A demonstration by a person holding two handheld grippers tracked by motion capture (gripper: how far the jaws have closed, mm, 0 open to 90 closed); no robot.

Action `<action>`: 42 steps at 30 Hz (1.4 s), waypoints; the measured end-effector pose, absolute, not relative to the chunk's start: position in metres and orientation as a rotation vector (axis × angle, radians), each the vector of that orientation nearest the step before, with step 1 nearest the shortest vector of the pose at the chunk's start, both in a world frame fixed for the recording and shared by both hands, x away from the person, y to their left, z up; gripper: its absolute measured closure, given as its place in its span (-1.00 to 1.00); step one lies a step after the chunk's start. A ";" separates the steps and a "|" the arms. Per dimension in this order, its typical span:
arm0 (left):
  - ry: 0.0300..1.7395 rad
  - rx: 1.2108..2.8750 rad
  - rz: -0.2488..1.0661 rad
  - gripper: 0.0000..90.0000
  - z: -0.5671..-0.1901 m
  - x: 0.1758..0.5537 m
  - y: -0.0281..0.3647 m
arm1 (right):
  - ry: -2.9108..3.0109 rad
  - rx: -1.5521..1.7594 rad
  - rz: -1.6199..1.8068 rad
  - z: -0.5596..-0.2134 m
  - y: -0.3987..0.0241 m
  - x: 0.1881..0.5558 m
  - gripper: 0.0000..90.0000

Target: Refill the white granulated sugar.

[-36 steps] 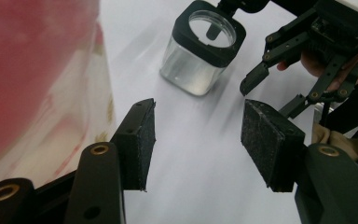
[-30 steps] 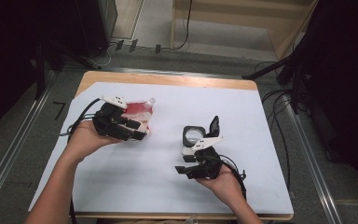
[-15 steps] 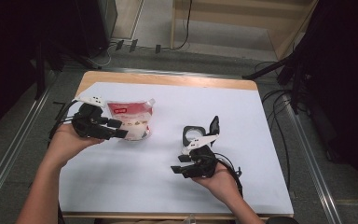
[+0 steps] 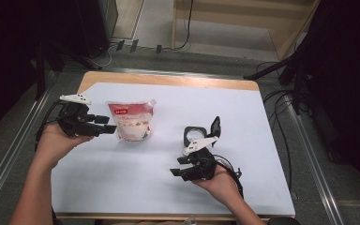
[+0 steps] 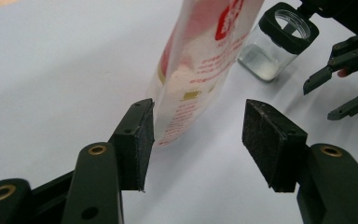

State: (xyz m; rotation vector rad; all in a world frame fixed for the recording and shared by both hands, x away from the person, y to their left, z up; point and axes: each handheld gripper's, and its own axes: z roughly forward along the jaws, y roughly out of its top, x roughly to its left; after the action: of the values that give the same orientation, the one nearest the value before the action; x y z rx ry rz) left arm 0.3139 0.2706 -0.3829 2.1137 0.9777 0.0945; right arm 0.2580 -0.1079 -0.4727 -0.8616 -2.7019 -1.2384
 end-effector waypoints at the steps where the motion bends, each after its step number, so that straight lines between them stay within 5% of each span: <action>1: 0.979 2.117 0.099 -0.01 -0.384 0.316 0.269 | -2.702 -0.867 -1.237 -0.473 -0.108 0.257 0.09; 22: 0.939 2.069 0.104 0.09 -0.399 0.344 0.240 | -2.708 -0.956 -1.226 -0.478 -0.120 0.250 0.06; 42: 0.996 2.027 0.130 0.82 -0.403 0.340 0.226 | -2.697 -0.909 -1.293 -0.475 -0.111 0.253 0.05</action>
State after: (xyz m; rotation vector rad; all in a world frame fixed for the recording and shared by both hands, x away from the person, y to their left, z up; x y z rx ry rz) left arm 0.3396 0.2263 -0.4025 2.0265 0.9957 0.1295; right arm 0.2525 -0.1111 -0.4755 -0.9093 -2.6968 -1.2934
